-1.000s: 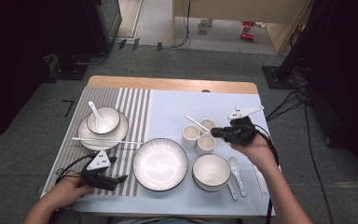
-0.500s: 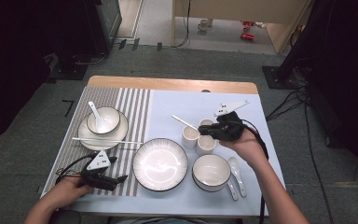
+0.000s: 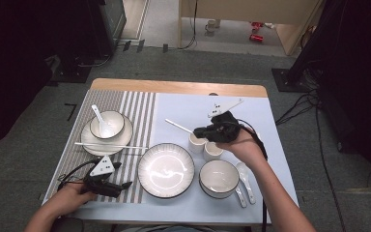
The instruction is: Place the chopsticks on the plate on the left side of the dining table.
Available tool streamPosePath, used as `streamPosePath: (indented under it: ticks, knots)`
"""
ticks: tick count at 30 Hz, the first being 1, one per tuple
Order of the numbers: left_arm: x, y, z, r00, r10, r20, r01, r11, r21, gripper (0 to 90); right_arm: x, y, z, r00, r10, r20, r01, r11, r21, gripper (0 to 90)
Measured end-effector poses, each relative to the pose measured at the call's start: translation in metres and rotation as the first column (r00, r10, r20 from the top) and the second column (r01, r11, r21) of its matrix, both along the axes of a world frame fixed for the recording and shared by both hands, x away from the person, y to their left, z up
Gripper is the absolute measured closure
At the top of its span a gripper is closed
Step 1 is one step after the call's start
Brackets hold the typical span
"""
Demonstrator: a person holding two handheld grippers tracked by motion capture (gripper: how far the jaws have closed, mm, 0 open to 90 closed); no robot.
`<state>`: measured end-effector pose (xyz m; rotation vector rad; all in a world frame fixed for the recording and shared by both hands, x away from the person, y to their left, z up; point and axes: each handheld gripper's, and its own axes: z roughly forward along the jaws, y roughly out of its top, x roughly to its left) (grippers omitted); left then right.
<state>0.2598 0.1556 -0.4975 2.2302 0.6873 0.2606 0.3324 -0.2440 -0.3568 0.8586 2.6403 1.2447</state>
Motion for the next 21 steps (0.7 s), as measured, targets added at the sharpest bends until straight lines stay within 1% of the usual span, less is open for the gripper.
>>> streamPosePath:
  ticks: [1,2,10,17,18,21]
  knots:
    - [0.000,0.000,0.000,1.0000,0.000,0.000,0.000,1.0000,0.000,17.1,0.000,0.000,0.000,1.0000,0.000,0.000,0.000,1.0000,0.000,85.3]
    - [0.000,0.000,0.000,1.0000,0.000,0.000,0.000,1.0000,0.000,17.1,0.001,0.005,0.001,0.9999,0.012,0.004,-0.012,0.9999,-0.001,85.3]
    - [0.000,0.000,0.000,1.0000,0.000,0.000,0.000,1.0000,0.001,17.1,0.004,0.022,0.003,0.9988,0.049,0.006,-0.049,0.9988,0.003,85.3]
    - [0.000,0.000,0.000,1.0000,0.000,0.001,0.000,1.0000,0.001,17.1,0.006,0.031,0.003,0.9982,0.060,-0.005,-0.060,0.9982,-0.001,85.3]
    - [0.000,0.000,0.000,1.0000,0.000,0.001,0.000,1.0000,0.001,17.1,0.007,0.034,0.003,0.9980,0.063,-0.011,-0.063,0.9980,-0.003,85.3]
    - [0.000,0.000,0.000,1.0000,0.001,0.001,-0.001,1.0000,0.000,17.1,0.008,0.038,0.003,0.9974,0.071,-0.009,-0.071,0.9975,0.000,85.3]
